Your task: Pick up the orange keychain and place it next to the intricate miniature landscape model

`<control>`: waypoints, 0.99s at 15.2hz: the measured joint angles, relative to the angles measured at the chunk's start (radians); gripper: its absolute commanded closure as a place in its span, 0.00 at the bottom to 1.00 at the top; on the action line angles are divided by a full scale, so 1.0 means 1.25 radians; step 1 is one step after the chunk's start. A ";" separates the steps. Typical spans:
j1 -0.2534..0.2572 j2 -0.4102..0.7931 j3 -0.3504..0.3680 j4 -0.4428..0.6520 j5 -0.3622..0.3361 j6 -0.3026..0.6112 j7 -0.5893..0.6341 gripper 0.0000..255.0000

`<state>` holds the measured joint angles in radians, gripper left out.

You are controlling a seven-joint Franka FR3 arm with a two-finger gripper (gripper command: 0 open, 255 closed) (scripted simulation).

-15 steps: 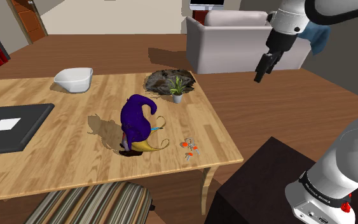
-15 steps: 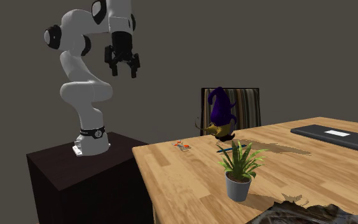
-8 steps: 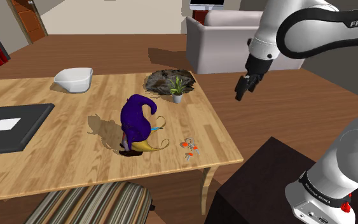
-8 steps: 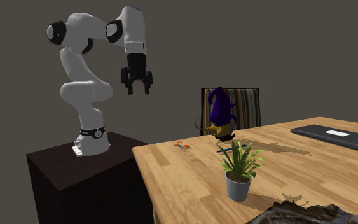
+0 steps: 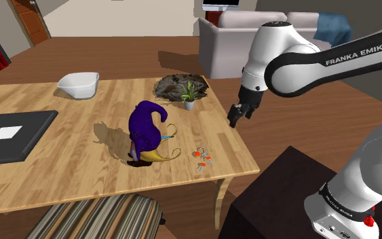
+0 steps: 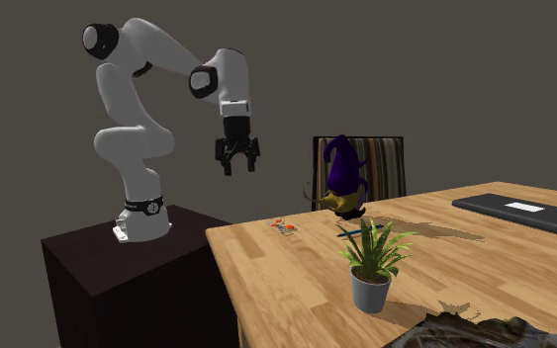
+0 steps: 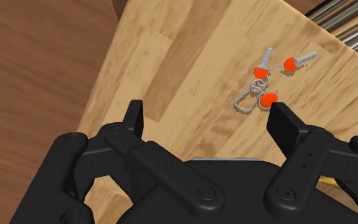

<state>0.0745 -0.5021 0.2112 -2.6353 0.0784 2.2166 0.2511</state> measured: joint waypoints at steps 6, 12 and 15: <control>0.002 0.181 0.074 0.016 0.001 0.162 0.117 0.00; -0.005 0.374 0.127 0.070 -0.069 0.293 0.263 0.00; -0.001 0.436 0.133 0.087 -0.109 0.333 0.317 0.00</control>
<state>0.0736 0.0426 0.3775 -2.5263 -0.0581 2.6333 0.6470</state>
